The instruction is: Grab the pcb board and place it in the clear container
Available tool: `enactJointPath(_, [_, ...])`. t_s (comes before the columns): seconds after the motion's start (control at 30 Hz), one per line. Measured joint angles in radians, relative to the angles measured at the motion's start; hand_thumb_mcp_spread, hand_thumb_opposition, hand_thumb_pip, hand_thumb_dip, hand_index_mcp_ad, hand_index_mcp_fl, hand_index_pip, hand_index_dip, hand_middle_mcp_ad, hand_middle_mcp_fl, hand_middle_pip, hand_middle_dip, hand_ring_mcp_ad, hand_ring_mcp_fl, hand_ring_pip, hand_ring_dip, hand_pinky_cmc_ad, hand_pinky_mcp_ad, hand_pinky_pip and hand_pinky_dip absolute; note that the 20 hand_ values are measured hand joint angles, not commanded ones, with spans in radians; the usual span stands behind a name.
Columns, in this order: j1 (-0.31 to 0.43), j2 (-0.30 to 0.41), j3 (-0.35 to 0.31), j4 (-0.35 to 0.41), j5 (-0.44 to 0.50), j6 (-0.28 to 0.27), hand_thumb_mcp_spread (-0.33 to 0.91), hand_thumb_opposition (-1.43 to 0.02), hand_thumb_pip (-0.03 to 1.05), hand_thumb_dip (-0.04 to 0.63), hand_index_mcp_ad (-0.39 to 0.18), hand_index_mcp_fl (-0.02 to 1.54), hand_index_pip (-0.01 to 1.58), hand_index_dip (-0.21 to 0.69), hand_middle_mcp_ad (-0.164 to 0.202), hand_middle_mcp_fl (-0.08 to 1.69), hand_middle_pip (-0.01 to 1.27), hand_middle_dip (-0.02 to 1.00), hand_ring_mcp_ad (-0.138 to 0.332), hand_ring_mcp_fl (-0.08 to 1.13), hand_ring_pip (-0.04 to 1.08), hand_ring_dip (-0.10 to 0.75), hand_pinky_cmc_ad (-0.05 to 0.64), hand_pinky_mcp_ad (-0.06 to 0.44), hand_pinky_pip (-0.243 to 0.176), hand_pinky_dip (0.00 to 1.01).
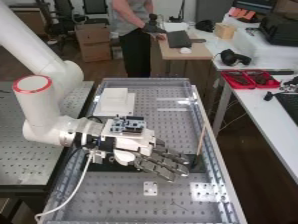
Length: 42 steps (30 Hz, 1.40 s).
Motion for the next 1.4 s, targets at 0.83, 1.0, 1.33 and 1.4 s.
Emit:
enactJointPath(0.83, [-0.003,0.025,-0.013,0.059,0.001,0.047,0.48,-0.89,0.66,0.253,-0.068,0.46,1.52,0.07,0.052,0.14,0.14,0.14,0.215,0.05,0.1,0.024,0.314,0.178,-0.042,0.25])
enactJointPath(1.0, [0.001,0.051,-0.019,0.073,0.003,0.059,0.48,-0.9,0.66,0.253,-0.068,0.46,1.52,0.073,0.051,0.14,0.14,0.14,0.199,0.05,0.1,0.024,0.328,0.164,-0.042,0.25])
enactJointPath(1.33, [0.045,0.177,-0.063,0.097,0.011,0.118,0.49,-0.9,0.61,0.253,-0.068,0.5,1.53,0.073,0.059,0.14,0.14,0.14,0.201,0.04,0.1,0.024,0.328,0.164,-0.044,0.25])
enactJointPath(1.4, [0.067,0.207,-0.072,0.1,0.017,0.138,0.49,-0.9,0.61,0.253,-0.068,0.5,1.53,0.073,0.059,0.14,0.14,0.14,0.199,0.04,0.1,0.024,0.328,0.164,-0.044,0.25])
